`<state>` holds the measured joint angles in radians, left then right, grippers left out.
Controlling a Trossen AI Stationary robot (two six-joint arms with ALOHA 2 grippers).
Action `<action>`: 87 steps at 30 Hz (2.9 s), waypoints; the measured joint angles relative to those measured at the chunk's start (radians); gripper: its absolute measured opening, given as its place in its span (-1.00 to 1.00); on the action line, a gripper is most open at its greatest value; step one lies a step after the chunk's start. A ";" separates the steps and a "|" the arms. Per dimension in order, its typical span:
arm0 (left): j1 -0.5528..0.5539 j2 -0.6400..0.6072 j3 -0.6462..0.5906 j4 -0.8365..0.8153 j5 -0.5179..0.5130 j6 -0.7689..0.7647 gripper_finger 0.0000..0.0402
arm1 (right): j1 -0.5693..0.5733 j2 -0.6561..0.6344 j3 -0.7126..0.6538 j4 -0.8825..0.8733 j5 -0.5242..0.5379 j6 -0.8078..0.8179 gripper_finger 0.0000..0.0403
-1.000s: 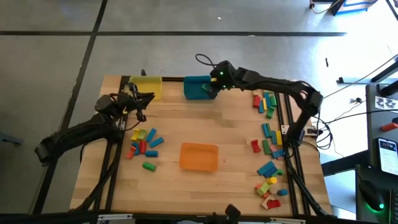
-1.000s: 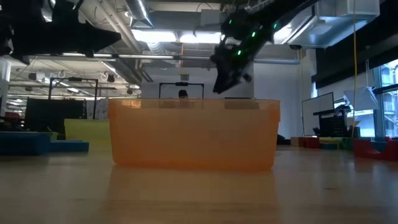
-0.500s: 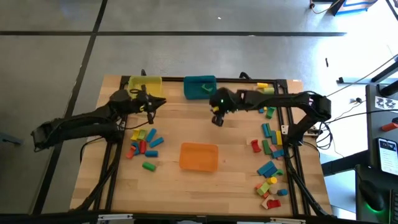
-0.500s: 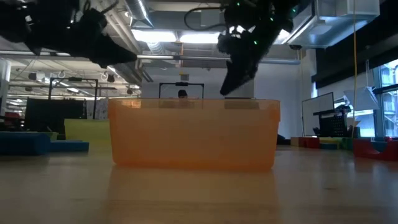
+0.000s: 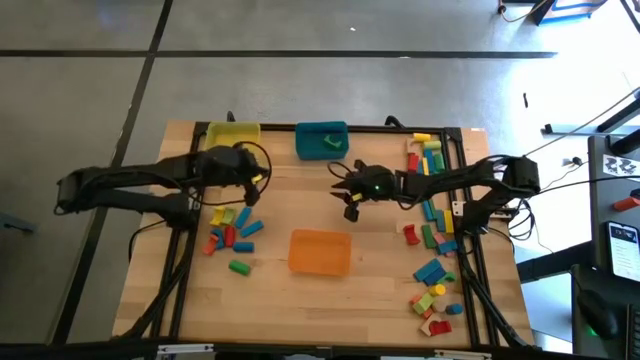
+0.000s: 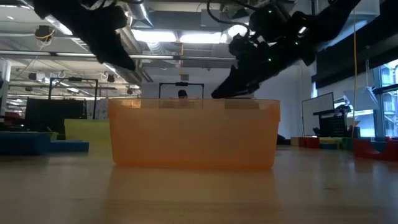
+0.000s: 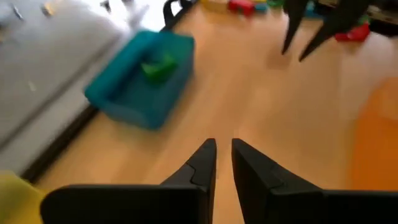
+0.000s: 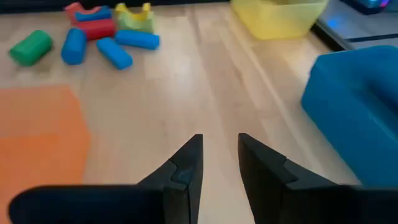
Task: Sort blocks by size
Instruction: Put the light green arch block into the blue bin
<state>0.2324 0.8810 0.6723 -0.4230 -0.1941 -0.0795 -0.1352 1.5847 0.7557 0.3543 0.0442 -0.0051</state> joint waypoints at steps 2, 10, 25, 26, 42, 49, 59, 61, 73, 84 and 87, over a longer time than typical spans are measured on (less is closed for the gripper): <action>-0.033 0.021 0.042 -0.118 0.002 -0.034 -0.81 | 0.000 0.000 0.000 0.008 -0.011 -0.006 -0.51; -0.108 0.075 0.114 -0.356 0.004 0.070 -0.81 | 0.057 -0.001 0.001 0.069 -0.011 -0.102 -0.51; -0.060 0.113 0.115 -0.641 0.009 0.053 -0.08 | 0.063 -0.007 0.002 0.071 0.012 -0.105 -0.51; -0.063 0.126 0.113 -0.649 0.009 0.053 -0.06 | 0.063 -0.007 0.002 0.071 0.012 -0.105 -0.51; -0.045 0.409 0.102 -0.650 0.031 0.068 -0.14 | 0.063 -0.006 0.002 0.045 0.012 -0.081 -0.51; -0.020 0.493 0.102 -0.654 0.072 0.091 -0.15 | 0.063 -0.006 0.003 0.038 0.012 -0.080 -0.51; -0.020 0.544 0.110 -0.700 0.094 0.166 -0.15 | 0.063 -0.006 0.003 0.040 0.012 -0.080 -0.51; -0.020 0.544 0.107 -0.698 0.094 0.171 -0.15 | 0.063 -0.006 0.003 0.040 0.012 -0.080 -0.51; 0.017 0.621 0.100 -0.694 0.095 0.182 -0.15 | 0.063 -0.006 0.003 0.037 0.011 -0.078 -0.51; 0.037 0.743 0.101 -0.704 0.113 0.190 -0.16 | 0.063 -0.006 0.003 0.032 0.011 -0.077 -0.51; 0.037 0.744 0.101 -0.703 0.118 0.190 -0.24 | 0.063 -0.006 0.003 0.032 0.011 -0.077 -0.51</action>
<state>0.2698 1.6249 0.7731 -1.1262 -0.0760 0.1101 -0.0719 1.5791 0.7582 0.3866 0.0555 -0.0826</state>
